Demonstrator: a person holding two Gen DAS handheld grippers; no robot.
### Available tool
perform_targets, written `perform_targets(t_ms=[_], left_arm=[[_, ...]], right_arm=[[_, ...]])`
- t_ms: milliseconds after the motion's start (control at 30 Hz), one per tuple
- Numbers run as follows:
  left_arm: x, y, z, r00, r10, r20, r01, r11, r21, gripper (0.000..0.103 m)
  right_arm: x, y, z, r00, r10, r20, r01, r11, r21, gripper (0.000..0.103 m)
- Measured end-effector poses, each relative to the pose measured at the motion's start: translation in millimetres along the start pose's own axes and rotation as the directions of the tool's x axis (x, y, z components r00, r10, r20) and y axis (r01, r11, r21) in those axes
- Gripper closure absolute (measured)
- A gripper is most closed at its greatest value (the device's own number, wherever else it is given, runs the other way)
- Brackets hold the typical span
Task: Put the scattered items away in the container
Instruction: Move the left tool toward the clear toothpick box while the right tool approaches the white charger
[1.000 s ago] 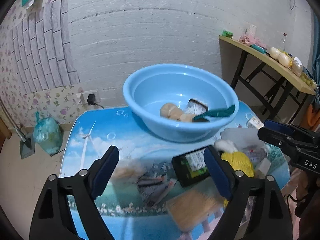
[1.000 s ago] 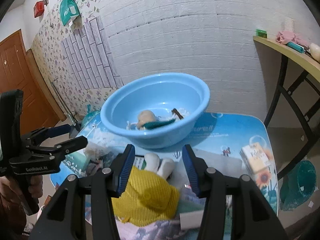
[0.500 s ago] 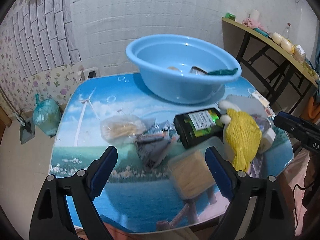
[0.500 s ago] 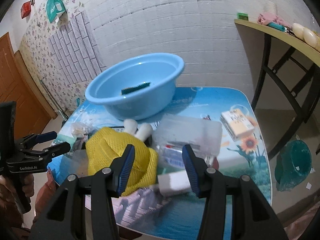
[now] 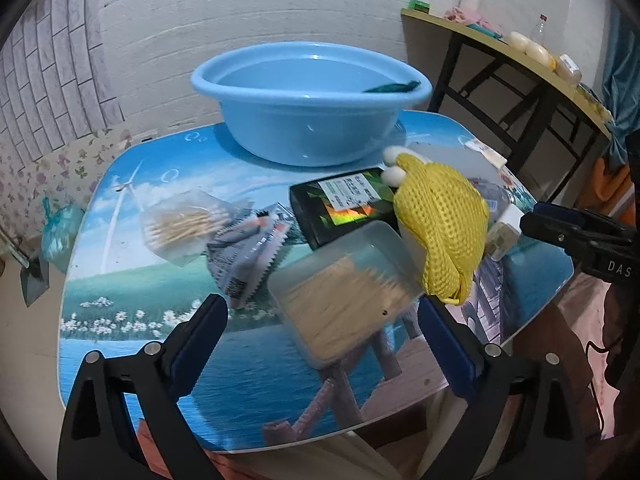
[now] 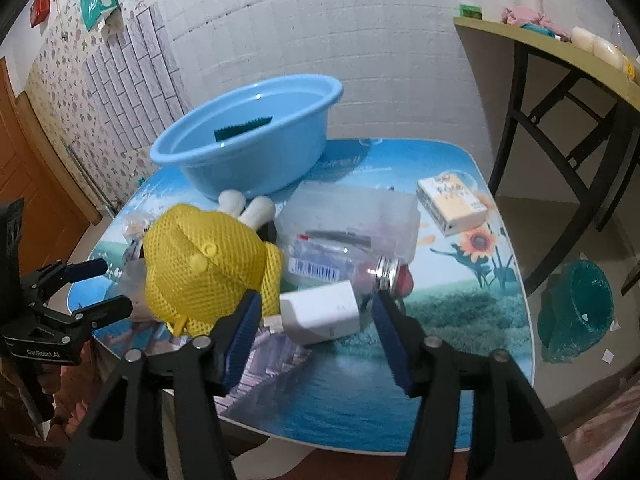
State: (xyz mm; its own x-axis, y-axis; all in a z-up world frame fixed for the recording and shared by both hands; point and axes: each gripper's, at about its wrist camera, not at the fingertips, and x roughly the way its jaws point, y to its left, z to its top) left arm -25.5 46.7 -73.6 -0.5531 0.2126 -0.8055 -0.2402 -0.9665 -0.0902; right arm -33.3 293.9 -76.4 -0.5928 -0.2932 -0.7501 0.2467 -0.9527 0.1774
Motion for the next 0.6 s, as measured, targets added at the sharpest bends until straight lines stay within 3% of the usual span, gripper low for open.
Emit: perform_targets(t_ms=[100, 300, 600], left_arm=[[4.3, -3.9, -1.7, 1.000, 0.000, -0.008, 0.000, 1.000, 0.019, 0.007], [13.7, -6.7, -2.2, 1.000, 0.024, -0.008, -0.023, 0.998, 0.066, 0.007], [28.0, -8.2, 0.6, 1.000, -0.008, -0.020, 0.009, 0.995, 0.096, 0.007]], right_arm=[[4.5, 1.0, -3.5, 1.000, -0.010, -0.012, 0.009, 1.000, -0.020, 0.035], [11.8, 0.8, -4.1, 1.000, -0.010, -0.022, 0.009, 1.000, -0.022, 0.035], [19.6, 0.2, -3.1, 0.999, 0.009, -0.036, -0.010, 1.000, -0.026, 0.035]])
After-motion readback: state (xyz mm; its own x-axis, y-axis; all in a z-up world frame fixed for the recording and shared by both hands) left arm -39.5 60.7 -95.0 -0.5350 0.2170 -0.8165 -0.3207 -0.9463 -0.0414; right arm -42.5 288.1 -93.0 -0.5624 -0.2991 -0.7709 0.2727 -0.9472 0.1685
